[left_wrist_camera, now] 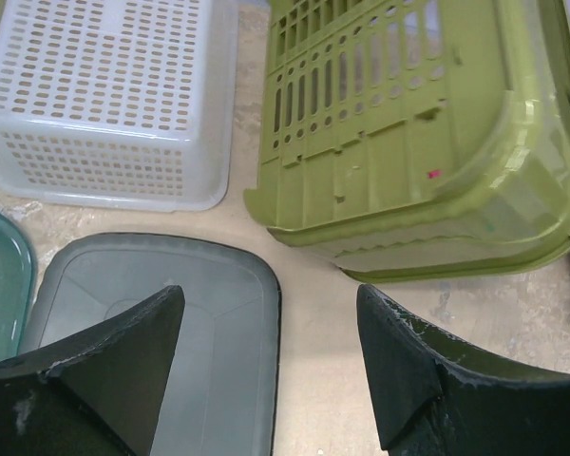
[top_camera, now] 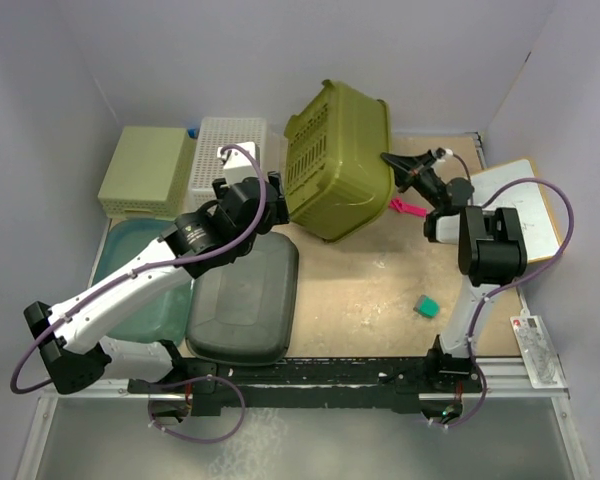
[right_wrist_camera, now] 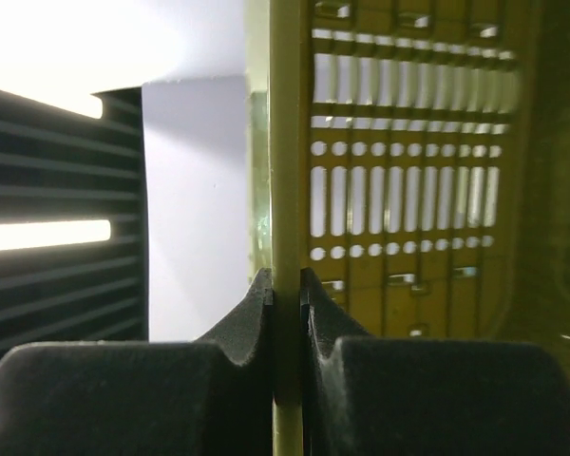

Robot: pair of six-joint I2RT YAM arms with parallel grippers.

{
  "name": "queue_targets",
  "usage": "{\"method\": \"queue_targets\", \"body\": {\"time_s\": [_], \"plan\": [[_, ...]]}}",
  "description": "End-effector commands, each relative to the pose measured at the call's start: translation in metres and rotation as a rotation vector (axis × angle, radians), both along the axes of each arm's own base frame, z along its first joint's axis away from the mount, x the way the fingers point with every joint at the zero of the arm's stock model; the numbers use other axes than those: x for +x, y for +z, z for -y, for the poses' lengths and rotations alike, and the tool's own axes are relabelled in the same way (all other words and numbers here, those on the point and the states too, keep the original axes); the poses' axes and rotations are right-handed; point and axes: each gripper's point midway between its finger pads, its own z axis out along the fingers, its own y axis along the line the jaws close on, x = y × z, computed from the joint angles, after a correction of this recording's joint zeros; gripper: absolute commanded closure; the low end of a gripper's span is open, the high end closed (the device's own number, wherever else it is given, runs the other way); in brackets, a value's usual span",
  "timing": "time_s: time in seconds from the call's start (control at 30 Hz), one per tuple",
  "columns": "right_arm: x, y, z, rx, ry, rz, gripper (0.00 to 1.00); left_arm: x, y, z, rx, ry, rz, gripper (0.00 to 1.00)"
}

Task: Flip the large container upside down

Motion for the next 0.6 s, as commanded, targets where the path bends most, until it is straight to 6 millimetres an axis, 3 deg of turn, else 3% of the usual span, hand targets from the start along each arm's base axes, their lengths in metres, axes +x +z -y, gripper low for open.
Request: {"method": "queue_targets", "body": {"time_s": [0.0, 0.23, 0.57], "plan": [[-0.035, -0.003, 0.025, -0.005, 0.04, 0.079, 0.97, 0.008, 0.003, 0.011, -0.026, -0.015, 0.019, 0.3], [-0.034, -0.045, 0.053, -0.031, 0.025, -0.018, 0.8, 0.01, -0.002, 0.017, -0.02, -0.031, 0.007, 0.3], [-0.018, -0.067, 0.052, -0.085, 0.054, -0.043, 0.56, 0.01, -0.006, 0.014, -0.012, -0.026, -0.001, 0.3]]}}
